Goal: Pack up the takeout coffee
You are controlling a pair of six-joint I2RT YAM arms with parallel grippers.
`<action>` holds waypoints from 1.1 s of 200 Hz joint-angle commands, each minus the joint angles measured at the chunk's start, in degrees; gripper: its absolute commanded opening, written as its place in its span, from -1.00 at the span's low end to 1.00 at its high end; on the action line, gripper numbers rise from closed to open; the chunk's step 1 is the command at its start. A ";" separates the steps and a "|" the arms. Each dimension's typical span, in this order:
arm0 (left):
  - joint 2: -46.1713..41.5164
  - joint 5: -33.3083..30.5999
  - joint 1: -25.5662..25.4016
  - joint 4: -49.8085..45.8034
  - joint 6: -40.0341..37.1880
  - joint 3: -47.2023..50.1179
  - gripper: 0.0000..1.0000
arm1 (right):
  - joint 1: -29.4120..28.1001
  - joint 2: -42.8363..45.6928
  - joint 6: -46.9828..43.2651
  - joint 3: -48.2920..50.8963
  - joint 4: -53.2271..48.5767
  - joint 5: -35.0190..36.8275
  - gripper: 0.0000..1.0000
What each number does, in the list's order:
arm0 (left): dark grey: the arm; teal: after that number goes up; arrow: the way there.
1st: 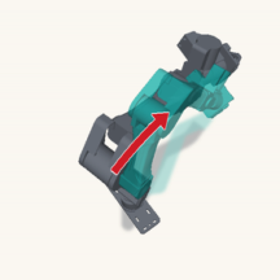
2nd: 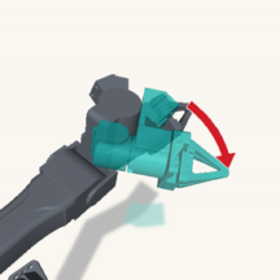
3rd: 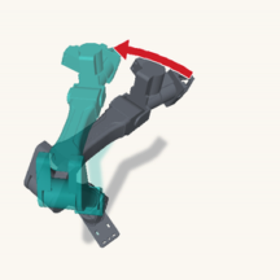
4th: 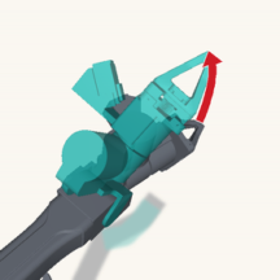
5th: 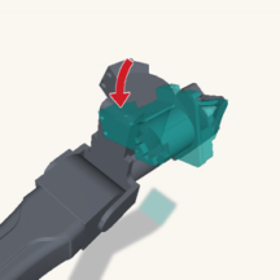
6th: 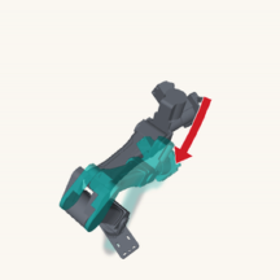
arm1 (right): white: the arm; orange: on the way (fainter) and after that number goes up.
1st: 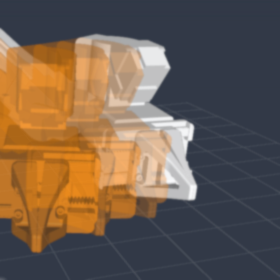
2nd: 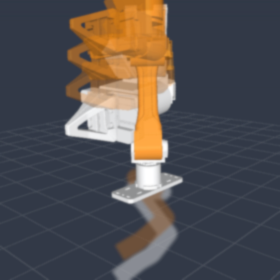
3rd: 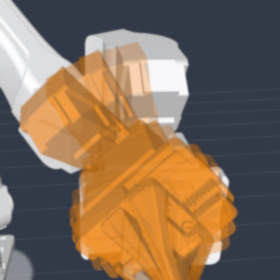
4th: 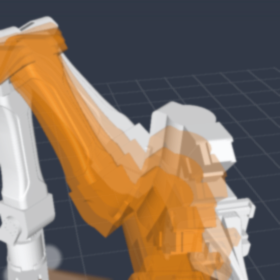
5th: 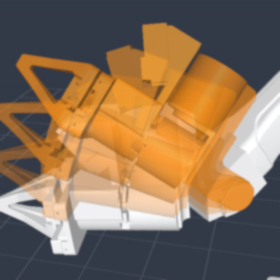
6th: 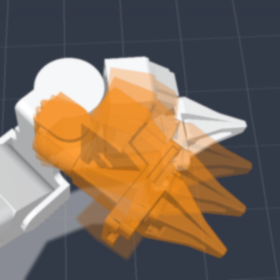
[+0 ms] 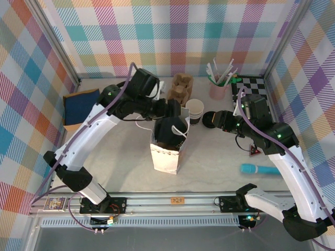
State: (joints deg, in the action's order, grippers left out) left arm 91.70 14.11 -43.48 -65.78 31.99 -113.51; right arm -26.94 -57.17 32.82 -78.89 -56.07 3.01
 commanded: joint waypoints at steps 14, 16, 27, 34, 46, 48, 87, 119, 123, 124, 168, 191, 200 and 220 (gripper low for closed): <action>1.39 -1.87 -1.76 -3.98 -2.93 -4.34 0.57 | 0.49 -0.01 0.66 -0.30 1.99 -0.50 -0.15; 1.34 -2.22 -1.73 -4.11 -3.04 -4.70 0.57 | 0.51 0.03 0.62 -0.30 2.01 -0.49 -0.15; 1.16 -3.62 -0.84 -4.88 -3.50 -6.62 0.58 | 0.56 0.12 0.51 -0.38 2.00 -0.37 -0.15; 1.06 -4.20 -0.08 -5.28 -3.73 -7.93 0.58 | 0.54 0.13 0.38 -0.30 1.91 -0.32 -0.15; 0.56 -5.59 0.99 -5.25 -3.97 -9.45 0.59 | 0.56 0.21 0.23 -0.29 1.68 -0.18 -0.15; 0.38 -6.00 1.13 -5.20 -3.95 -9.58 0.59 | 0.52 0.28 0.16 -0.23 1.54 -0.08 -0.15; -8.19 -20.79 2.43 1.30 -3.92 -2.17 0.77 | 0.79 1.12 -1.29 -0.58 -0.30 4.03 0.48; -15.36 -31.76 3.99 6.64 -5.02 6.73 0.90 | 0.62 1.44 -4.50 -0.14 -1.58 9.30 0.85; -16.31 -33.05 3.95 7.73 -5.61 8.26 0.91 | 0.61 1.38 -4.99 -0.08 -1.79 10.00 0.87; -16.61 -33.29 3.99 7.97 -5.70 8.64 0.92 | 0.59 1.37 -5.10 -0.06 -1.82 10.22 0.88; -28.71 -51.64 4.12 21.92 -8.13 34.77 1.00 | 0.66 5.06 -8.74 8.77 1.49 22.54 0.99; -31.61 -57.33 4.24 23.02 -7.58 42.40 1.00 | 0.65 10.47 -11.33 17.87 6.23 27.33 0.99; -31.65 -58.89 4.24 21.72 -7.08 44.06 1.00 | 0.61 12.51 -11.35 21.35 7.90 29.59 0.99; -31.54 -62.32 4.20 22.01 -8.53 47.87 1.00 | 0.65 16.49 -13.58 29.09 13.42 32.36 0.99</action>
State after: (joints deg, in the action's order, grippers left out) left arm 61.52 -39.05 -39.55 -47.03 25.36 -68.64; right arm -26.57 -44.60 23.18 -55.94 -50.92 28.27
